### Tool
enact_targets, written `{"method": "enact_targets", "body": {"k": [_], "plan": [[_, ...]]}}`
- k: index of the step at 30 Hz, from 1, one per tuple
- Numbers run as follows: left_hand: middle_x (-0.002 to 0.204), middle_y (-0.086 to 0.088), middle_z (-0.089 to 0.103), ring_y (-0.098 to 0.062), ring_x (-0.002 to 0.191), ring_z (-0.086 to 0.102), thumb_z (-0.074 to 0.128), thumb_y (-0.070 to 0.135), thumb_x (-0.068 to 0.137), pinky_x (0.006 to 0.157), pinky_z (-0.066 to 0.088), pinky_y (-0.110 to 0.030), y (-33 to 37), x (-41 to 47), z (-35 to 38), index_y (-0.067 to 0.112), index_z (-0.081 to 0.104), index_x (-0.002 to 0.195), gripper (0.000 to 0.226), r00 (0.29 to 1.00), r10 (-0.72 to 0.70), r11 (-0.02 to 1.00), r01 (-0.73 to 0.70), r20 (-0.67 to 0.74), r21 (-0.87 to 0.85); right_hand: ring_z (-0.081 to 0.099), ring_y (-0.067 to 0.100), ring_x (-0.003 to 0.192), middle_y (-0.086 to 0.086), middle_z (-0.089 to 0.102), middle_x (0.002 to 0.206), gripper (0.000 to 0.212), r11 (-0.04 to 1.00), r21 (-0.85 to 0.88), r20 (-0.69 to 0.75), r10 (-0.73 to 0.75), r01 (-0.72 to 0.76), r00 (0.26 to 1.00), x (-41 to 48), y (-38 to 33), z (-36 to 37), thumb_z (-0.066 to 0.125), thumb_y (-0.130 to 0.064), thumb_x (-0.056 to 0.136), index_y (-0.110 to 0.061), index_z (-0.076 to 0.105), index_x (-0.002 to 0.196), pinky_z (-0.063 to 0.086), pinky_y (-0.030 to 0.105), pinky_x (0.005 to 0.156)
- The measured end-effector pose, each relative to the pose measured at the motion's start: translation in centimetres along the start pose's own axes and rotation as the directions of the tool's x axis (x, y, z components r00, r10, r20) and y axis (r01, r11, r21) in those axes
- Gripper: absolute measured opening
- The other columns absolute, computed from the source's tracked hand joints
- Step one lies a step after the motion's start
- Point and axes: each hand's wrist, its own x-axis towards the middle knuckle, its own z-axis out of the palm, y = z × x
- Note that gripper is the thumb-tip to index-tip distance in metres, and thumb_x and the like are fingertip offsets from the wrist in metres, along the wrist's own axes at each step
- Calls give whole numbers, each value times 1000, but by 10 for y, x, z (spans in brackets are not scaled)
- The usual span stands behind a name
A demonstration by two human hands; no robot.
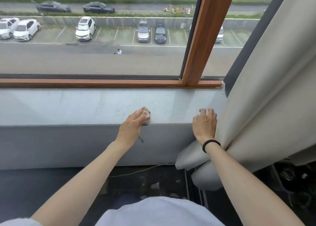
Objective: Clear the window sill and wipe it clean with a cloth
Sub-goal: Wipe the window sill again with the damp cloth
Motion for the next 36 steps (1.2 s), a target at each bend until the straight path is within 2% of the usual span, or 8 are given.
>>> {"method": "enact_targets", "body": {"k": [6, 8, 12, 14, 18, 24, 29, 36], "plan": [[138, 2, 49, -21, 129, 41, 48, -22, 76, 99, 44, -35, 11, 20, 5, 13, 59, 120, 57, 879, 423, 904, -426, 220, -35, 35, 32, 123, 17, 34, 138, 39, 997, 46, 105, -60, 56, 993, 9, -35, 9, 40, -15, 94, -6, 47, 131, 33, 37, 101], [143, 6, 44, -26, 123, 41, 45, -21, 77, 84, 51, -37, -13, 36, -5, 18, 55, 127, 64, 903, 361, 923, -382, 234, 47, 33, 31, 125, 16, 33, 137, 40, 998, 56, 141, -49, 42, 989, 17, -41, 11, 41, -16, 93, -6, 46, 132, 31, 37, 104], [136, 4, 46, -27, 108, 37, 34, -10, 86, 68, 32, -28, -23, 80, -15, 15, 54, 120, 47, 994, -72, 951, 43, 82, 305, 33, 32, 125, 16, 34, 134, 43, 987, 111, 183, 91, -112, 979, 29, -42, 8, 43, -14, 91, -6, 44, 133, 28, 36, 106], [130, 4, 49, -27, 105, 36, 33, -8, 87, 69, 31, -28, 2, 91, -6, 13, 56, 116, 43, 995, -17, 960, -12, 100, 279, 31, 31, 127, 15, 33, 134, 44, 977, 143, 187, 133, -161, 973, 31, -39, 6, 43, -13, 91, -7, 43, 134, 26, 34, 107], [127, -3, 58, -32, 91, 49, 46, -18, 70, 75, 44, -31, 36, 101, 36, 13, 65, 109, 54, 855, 473, 854, -505, 213, 129, 29, 30, 128, 14, 33, 133, 45, 969, 169, 193, 146, -180, 970, 36, -30, 2, 44, -12, 90, -6, 42, 135, 23, 30, 106], [115, -18, 57, -30, 95, 53, 20, 1, 81, 79, 46, -37, 18, 157, 52, 0, 52, 115, 46, 951, 274, 835, -311, 147, 454, 29, 29, 126, 13, 33, 135, 42, 967, 189, 195, 135, -172, 972, 54, -4, -2, 40, -7, 90, -1, 42, 132, 27, 31, 103], [111, -16, 62, -30, 96, 58, 48, -9, 73, 79, 50, -37, 87, 172, 89, 0, 61, 107, 38, 691, 639, 535, -715, 337, 450, 23, 26, 134, 11, 22, 151, 40, 972, 196, 187, 91, -128, 978, 56, 11, 2, 35, -3, 91, -2, 44, 130, 27, 29, 105], [105, -18, 65, -28, 85, 60, 34, -4, 83, 68, 49, -34, 200, 249, 123, -4, 64, 108, 39, 602, 715, 358, -751, 354, 554, 45, 33, 114, 19, 54, 117, 30, 975, 190, 87, 101, -116, 991, 62, 32, 5, 36, 6, 83, 8, 58, 103, 36, 35, 103]]}}
